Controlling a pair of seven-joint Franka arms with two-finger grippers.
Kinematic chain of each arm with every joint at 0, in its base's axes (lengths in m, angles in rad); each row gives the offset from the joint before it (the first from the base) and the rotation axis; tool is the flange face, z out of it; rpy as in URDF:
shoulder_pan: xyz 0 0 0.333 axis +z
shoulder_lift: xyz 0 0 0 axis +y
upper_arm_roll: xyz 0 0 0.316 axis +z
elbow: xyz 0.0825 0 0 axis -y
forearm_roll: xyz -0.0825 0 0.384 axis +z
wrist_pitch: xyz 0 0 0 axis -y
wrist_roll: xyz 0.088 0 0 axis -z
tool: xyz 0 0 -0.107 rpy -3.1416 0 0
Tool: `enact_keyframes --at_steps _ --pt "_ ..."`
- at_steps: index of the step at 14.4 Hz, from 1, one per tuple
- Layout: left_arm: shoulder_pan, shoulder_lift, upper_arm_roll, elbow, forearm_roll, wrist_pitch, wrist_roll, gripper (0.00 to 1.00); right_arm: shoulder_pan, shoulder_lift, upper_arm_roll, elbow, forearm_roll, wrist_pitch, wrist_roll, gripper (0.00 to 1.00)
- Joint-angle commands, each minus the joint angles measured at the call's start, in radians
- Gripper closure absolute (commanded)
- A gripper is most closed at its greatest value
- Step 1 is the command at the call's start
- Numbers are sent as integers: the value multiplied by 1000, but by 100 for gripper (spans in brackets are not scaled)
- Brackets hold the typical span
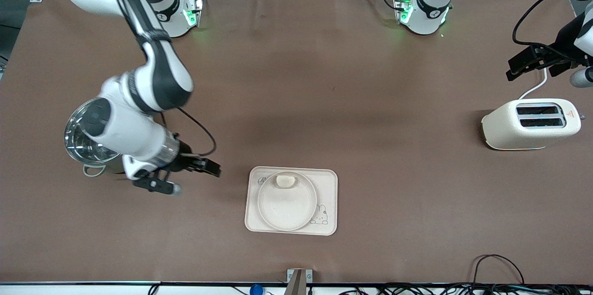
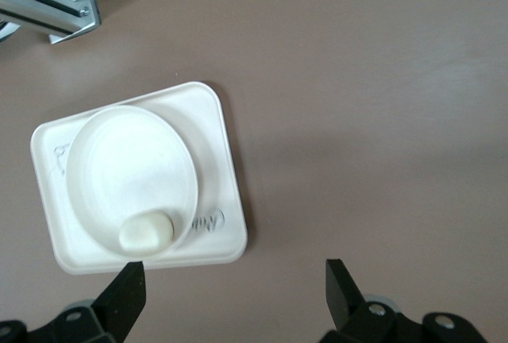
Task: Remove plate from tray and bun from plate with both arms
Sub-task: 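Move the right gripper past the pot to the plate rim on the tray, then lower the right gripper and pinch the white plate's rim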
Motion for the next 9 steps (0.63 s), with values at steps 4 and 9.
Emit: enact_keyframes --at_steps 4,9 --pt "-14 30 -10 35 4 -4 12 0 48 261 -6 235 19 122 69 0" --pt "-18 43 -17 38 1 -3 -1 0 85 367 -8 279 16 232 69 5"
